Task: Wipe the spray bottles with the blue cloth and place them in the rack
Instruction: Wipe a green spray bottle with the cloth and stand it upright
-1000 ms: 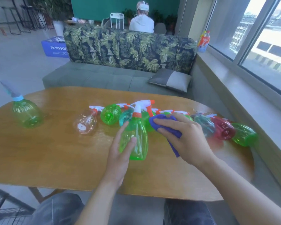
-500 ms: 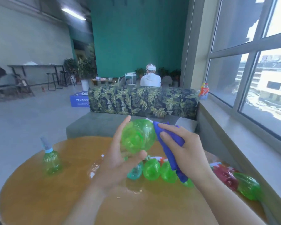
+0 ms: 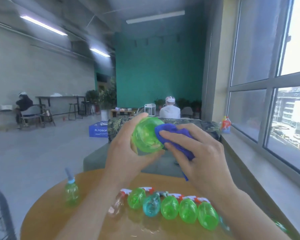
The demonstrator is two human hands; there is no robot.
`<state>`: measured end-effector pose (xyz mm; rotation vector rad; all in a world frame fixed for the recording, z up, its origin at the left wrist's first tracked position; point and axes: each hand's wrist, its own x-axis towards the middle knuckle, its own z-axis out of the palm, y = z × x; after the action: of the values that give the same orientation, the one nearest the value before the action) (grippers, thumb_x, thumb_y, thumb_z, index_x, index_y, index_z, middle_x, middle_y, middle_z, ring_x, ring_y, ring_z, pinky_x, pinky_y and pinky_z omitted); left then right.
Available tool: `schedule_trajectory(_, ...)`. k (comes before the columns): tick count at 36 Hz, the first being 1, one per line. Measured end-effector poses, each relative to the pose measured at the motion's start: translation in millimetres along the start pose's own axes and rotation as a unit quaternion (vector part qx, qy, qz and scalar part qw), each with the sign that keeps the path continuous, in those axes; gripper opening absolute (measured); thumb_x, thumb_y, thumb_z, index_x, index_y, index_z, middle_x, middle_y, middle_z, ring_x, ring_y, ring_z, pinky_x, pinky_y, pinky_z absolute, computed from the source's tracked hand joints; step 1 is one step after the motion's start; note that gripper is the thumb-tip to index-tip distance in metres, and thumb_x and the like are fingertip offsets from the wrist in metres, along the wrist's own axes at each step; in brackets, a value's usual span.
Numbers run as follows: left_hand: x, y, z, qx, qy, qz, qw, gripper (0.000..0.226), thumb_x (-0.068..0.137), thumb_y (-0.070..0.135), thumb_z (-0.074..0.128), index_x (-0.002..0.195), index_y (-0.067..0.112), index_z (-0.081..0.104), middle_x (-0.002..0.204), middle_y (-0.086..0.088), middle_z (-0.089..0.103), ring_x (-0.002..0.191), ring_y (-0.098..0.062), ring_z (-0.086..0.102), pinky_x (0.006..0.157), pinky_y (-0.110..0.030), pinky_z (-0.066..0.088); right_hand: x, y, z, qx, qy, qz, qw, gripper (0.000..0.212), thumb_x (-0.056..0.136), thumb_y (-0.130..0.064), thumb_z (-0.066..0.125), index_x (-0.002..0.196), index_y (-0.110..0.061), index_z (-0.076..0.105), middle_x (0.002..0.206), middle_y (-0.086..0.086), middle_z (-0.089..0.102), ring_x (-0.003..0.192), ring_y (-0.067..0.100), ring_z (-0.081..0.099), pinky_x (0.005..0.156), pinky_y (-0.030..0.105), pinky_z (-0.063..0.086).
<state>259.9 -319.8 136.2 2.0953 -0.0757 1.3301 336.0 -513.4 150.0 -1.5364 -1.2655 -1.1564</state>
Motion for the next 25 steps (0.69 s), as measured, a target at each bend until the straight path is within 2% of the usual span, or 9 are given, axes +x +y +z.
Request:
schedule_trajectory(1, 1.7, 3.0, -2.6, 0.001, 0.003, 0.007, 1.0, 0.093, 0.075, 0.039, 0.1, 0.153, 0.04, 0.051, 0.145, 0.012, 0.065, 0.131, -0.014, 0.064, 0.106, -0.05, 0.056, 2.6, -0.9, -1.1, -0.028, 0.001, -0.016, 0.999, 0.023, 0.095, -0.024, 0.072, 0.117, -0.025, 0.08, 0.113, -0.003, 0.07, 0.098, 0.02, 0.068, 0.082, 0.035, 0.058)
schedule_trajectory(3, 3.8, 9.1, -7.7, 0.011, 0.009, 0.022, 1.0, 0.094, 0.072, 0.041, 0.098, 0.154, 0.039, 0.05, 0.148, 0.013, 0.063, 0.137, -0.016, 0.061, 0.111, -0.051, 0.053, 7.8, -3.4, -5.7, -0.074, 0.017, -0.029, 0.997, 0.023, 0.096, -0.025, 0.071, 0.117, -0.026, 0.08, 0.113, -0.003, 0.071, 0.095, 0.024, 0.069, 0.073, 0.04, 0.059)
schedule_trajectory(10, 4.1, 34.3, -19.9, 0.073, 0.021, 0.07, 0.995, 0.09, 0.072, 0.042, 0.097, 0.151, 0.041, 0.053, 0.148, 0.025, 0.056, 0.135, -0.003, 0.057, 0.108, -0.038, 0.054, 34.6, -25.2, -13.6, -0.116, 0.041, -0.051, 0.991, 0.021, 0.098, -0.024, 0.069, 0.116, -0.026, 0.078, 0.11, -0.002, 0.07, 0.088, 0.025, 0.066, 0.062, 0.04, 0.058)
schedule_trajectory(13, 4.4, 43.5, -22.5, 0.068, 0.028, 0.078, 0.994, 0.085, 0.07, 0.049, 0.087, 0.149, 0.042, 0.054, 0.148, 0.028, 0.057, 0.135, 0.001, 0.057, 0.105, -0.032, 0.054, 39.1, -41.0, -10.6, -0.117, 0.029, -0.077, 0.99, 0.023, 0.093, -0.018, 0.076, 0.114, -0.027, 0.078, 0.109, -0.003, 0.069, 0.09, 0.022, 0.063, 0.057, 0.039, 0.056)
schedule_trajectory(16, 6.3, 48.1, -28.9, 0.063, 0.033, 0.077, 0.994, 0.086, 0.068, 0.052, 0.077, 0.15, 0.042, 0.053, 0.149, 0.025, 0.057, 0.136, 0.001, 0.056, 0.106, -0.034, 0.054, 34.6, -53.7, -7.2, -0.118, 0.004, -0.11, 0.987, 0.034, 0.085, -0.012, 0.083, 0.113, -0.029, 0.077, 0.112, -0.006, 0.067, 0.088, 0.022, 0.061, 0.05, 0.04, 0.054)
schedule_trajectory(20, 8.8, 50.5, -41.5, 0.07, 0.043, 0.075, 0.994, 0.088, 0.067, 0.049, 0.072, 0.153, 0.042, 0.051, 0.149, 0.023, 0.057, 0.134, -0.005, 0.058, 0.103, -0.045, 0.057, 23.4, -57.4, -10.4, -0.127, -0.03, -0.148, 0.98, 0.033, 0.087, -0.013, 0.079, 0.115, -0.032, 0.075, 0.115, -0.008, 0.068, 0.089, 0.022, 0.064, 0.044, 0.038, 0.051)
schedule_trajectory(25, 5.7, 54.6, -54.1, 0.084, 0.052, 0.07, 0.993, 0.09, 0.07, 0.055, 0.088, 0.152, 0.04, 0.052, 0.147, 0.023, 0.056, 0.134, -0.003, 0.057, 0.102, -0.044, 0.056, 24.2, -50.4, -27.3, -0.155, -0.017, -0.117, 0.981, 0.032, 0.089, -0.014, 0.08, 0.114, -0.032, 0.076, 0.112, -0.009, 0.069, 0.088, 0.019, 0.062, 0.048, 0.037, 0.053)
